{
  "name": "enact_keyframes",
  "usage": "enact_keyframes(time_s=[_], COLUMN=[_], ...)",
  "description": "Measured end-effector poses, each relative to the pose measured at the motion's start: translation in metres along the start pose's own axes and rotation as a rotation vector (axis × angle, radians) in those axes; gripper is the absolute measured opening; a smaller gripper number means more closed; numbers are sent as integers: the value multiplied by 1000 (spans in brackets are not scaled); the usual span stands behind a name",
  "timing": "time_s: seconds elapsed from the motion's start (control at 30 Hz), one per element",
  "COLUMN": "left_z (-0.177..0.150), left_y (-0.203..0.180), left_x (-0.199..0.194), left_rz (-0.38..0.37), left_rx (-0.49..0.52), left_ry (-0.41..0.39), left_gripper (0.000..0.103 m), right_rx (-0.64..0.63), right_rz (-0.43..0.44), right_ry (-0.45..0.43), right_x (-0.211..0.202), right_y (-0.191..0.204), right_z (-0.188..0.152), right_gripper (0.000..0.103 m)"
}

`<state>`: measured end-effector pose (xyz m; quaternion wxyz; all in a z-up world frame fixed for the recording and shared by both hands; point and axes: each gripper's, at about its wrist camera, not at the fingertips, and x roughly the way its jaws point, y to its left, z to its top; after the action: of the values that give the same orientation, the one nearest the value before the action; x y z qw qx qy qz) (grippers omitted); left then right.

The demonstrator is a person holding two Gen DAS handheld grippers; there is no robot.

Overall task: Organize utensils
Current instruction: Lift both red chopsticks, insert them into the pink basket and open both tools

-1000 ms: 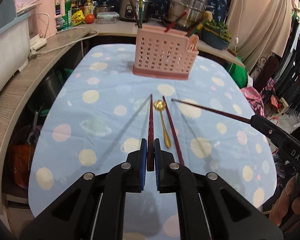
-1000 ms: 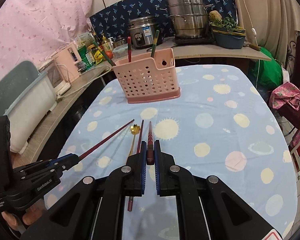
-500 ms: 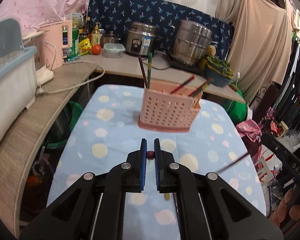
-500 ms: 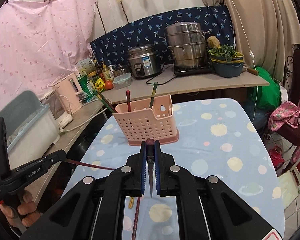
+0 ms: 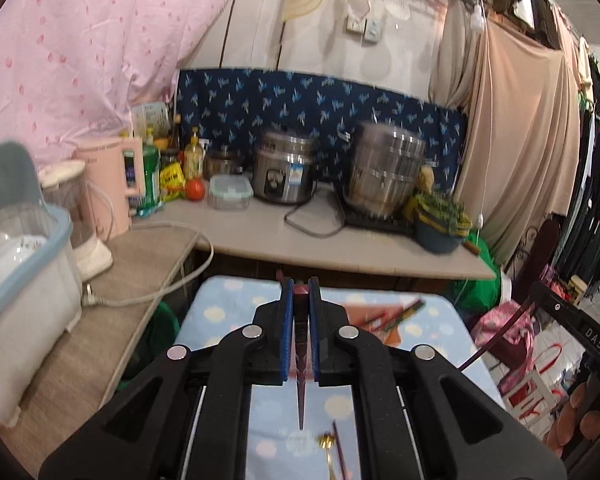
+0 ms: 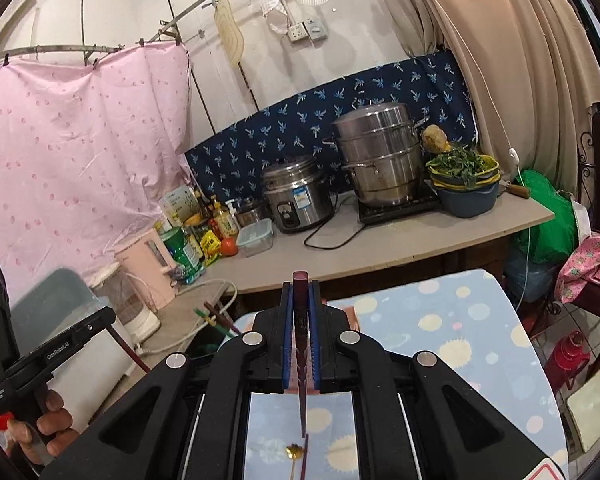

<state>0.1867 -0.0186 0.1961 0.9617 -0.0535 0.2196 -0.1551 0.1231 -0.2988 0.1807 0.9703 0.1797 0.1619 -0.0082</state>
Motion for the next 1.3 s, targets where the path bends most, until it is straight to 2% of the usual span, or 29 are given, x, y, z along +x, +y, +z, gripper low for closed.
enact_keyframes(time_s=[0.23,0.37,0.47,0.9,1.2,1.27,1.3], left_z=[57,73,77,36,20,19,19], left_y=[-14,-23,-27,-20,-14,-11,-10], left_x=[13,30,49,122,137,137,136], left_rz=[-13,-13,-6,14,25,21,27], left_rx=[-12,-5,1,-4,-11,-23,-28], left_ry=[-119,-154,-146,-7,40,41,41], left_gripper=[7,7,7,7,7,7,11], right_rx=[-18,-22,-32,-31,-56,-57,-53], right_rz=[1,-5,-14,-44,-50,-57,-54], right_ry=[-81,-86,-73,101,172,164,161], right_x=[33,57,75,145,162,160,159], right_y=[15,18,17,2,6,6,5], right_z=[50,62,62,16,-4,-4,-4], right_gripper=[7,7,7,7,7,15,18])
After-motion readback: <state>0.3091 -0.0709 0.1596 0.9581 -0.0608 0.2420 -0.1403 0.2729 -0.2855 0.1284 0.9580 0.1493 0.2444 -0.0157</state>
